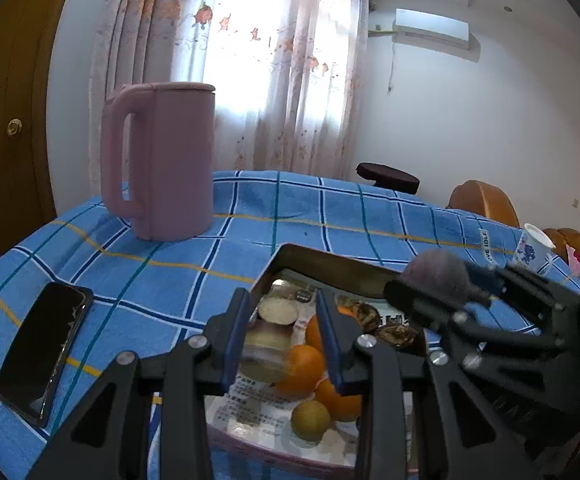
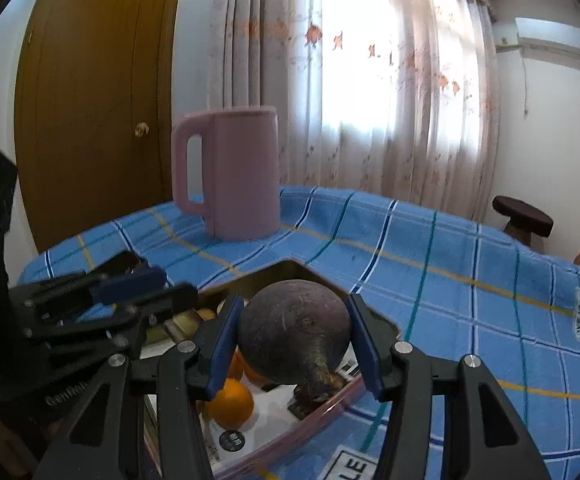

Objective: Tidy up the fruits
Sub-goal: 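Lower the jar and dark brown fruit into the pink tin and open both grippers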

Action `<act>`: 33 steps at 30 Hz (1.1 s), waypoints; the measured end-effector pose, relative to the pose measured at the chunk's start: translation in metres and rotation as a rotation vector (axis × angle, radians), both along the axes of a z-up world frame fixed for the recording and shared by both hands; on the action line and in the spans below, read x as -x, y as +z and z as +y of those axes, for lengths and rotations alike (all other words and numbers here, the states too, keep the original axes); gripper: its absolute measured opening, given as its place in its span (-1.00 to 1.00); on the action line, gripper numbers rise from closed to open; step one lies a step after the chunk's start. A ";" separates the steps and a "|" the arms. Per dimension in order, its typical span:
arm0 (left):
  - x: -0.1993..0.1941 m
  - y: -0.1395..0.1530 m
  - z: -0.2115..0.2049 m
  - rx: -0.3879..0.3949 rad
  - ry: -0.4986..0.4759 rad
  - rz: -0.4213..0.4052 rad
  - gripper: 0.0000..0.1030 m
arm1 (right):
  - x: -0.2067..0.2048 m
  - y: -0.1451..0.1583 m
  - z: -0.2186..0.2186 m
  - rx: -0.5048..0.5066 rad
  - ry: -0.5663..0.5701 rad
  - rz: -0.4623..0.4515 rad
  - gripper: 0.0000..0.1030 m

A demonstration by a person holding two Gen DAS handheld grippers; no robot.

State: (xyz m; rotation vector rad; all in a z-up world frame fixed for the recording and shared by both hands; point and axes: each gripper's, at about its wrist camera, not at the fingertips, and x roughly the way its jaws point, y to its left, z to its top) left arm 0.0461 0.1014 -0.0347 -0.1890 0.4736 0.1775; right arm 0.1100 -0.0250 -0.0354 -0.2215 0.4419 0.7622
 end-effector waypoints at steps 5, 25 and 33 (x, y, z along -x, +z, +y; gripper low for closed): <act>-0.002 -0.007 0.003 0.009 0.001 0.026 -0.31 | -0.005 -0.012 0.003 0.030 0.003 0.049 0.05; 0.011 0.001 0.005 0.011 0.020 -0.008 0.23 | 0.003 -0.014 0.001 0.054 0.016 0.067 0.31; 0.027 0.018 0.001 0.004 0.024 -0.067 0.40 | 0.011 0.001 -0.020 0.046 -0.047 0.016 0.31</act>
